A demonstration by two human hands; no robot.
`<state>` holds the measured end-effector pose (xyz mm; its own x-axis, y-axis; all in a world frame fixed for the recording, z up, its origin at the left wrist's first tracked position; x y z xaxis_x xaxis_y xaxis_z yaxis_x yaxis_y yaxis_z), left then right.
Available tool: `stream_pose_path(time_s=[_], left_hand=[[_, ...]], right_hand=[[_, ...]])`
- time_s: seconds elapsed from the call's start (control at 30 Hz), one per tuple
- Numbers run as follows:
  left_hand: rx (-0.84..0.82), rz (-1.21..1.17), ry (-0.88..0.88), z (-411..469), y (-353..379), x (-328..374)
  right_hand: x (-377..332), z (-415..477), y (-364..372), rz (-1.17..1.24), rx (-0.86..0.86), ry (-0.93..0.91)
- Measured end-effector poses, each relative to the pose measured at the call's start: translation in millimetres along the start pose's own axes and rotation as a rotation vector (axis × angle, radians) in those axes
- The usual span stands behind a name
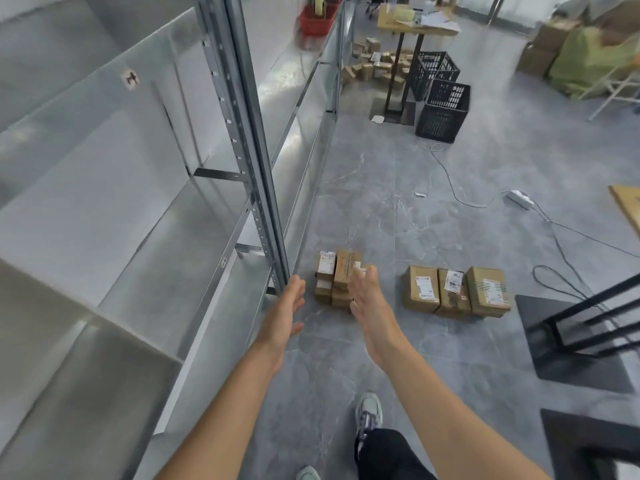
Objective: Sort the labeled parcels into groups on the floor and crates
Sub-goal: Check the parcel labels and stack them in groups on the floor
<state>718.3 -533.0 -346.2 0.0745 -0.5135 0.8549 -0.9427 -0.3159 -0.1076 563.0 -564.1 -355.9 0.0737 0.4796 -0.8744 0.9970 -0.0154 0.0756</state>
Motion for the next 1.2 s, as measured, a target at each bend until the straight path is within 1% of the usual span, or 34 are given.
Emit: stream_pose_path(time_s=[0.2, 0.37, 0.6, 0.77, 0.9, 1.03, 1.2], left_hand=[[-0.018, 0.059, -0.045, 94, 38, 15], [0.024, 0.071, -0.147, 182, 80, 23], [0.075, 0.088, -0.296, 281, 123, 16], [0.075, 0.131, -0.359, 350, 138, 4], [0.063, 0.147, -0.429, 420, 149, -29], [0.009, 0.224, -0.486, 500, 170, -80], [-0.045, 0.297, -0.467, 598, 194, -140]], right_hand=[[-6, 104, -4, 0.027, 0.006, 0.067], [-8, 210, -20, 0.061, 0.037, 0.136], [6, 326, -34, 0.027, 0.063, 0.268], [21, 393, -24, -0.001, 0.07, 0.298], [60, 450, -15, -0.01, 0.088, 0.338], [119, 515, -6, -0.025, 0.11, 0.406], [198, 595, 5, -0.03, 0.176, 0.448]])
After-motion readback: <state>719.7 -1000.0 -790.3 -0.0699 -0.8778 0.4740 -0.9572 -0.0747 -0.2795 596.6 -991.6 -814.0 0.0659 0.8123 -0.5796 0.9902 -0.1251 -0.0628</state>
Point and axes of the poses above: each hand's wrist, its own z-axis towards the middle knuckle, its own y-axis out of the palm, x = y × z, the point moved 8 cm from there along z, towards the middle knuckle, and after that the axes turned 12 degrees about x, right-handed, at the moved point
